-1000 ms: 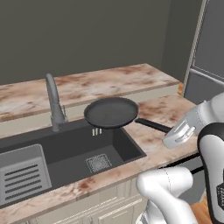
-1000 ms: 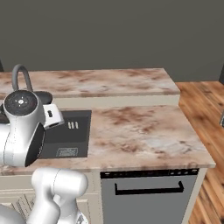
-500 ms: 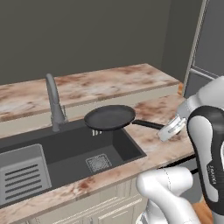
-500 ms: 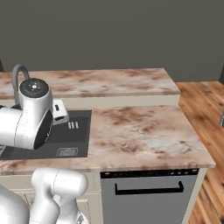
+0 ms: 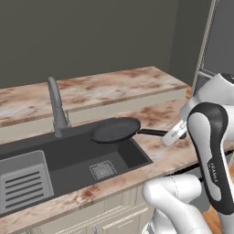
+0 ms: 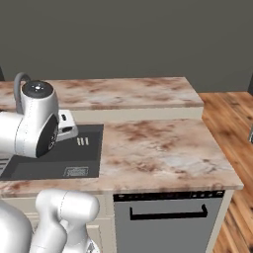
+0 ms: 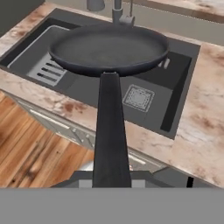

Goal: Move the pot and pan from the stove into the sink.

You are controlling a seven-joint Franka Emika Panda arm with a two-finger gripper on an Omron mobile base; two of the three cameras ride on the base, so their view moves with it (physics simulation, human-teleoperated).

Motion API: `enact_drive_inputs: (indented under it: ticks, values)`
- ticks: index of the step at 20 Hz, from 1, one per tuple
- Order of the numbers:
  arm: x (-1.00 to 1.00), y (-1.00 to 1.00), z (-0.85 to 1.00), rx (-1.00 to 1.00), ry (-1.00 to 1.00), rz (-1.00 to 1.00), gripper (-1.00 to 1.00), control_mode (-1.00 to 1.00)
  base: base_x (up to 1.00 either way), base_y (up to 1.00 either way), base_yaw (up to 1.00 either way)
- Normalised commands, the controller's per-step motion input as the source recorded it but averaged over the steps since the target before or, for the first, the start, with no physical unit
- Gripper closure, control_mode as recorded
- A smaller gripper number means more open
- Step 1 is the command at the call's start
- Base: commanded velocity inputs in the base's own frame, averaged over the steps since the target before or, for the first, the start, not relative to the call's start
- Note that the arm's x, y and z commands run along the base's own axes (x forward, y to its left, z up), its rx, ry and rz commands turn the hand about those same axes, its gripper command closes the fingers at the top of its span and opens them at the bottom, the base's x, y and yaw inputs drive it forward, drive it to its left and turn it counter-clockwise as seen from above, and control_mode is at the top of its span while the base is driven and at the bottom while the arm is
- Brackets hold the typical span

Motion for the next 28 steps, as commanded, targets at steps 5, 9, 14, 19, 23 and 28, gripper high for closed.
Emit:
enact_drive_inputs:
  ticks: [5,9,14,19,23,28]
  values:
    - [0.23,0.13,-0.25,-0.04,0.08,0.00,1.00,-1.00,0.00,0.00,0.00]
    - [0.27,0.13,-0.29,-0.02,0.06,0.00,1.00,-1.00,0.00,0.00,0.00]
    - [0.34,0.14,-0.25,-0.03,0.06,0.00,1.00,-1.00,0.00,0.00,0.00]
    - [0.32,0.16,-0.30,-0.04,0.07,0.00,1.00,-1.00,0.00,0.00,0.00]
    - [0.27,0.23,-0.31,-0.03,0.07,0.01,1.00,-1.00,0.00,0.00,0.00]
    - [0.06,0.28,-0.31,0.00,0.06,0.08,1.00,-1.00,0.00,0.00,0.00]
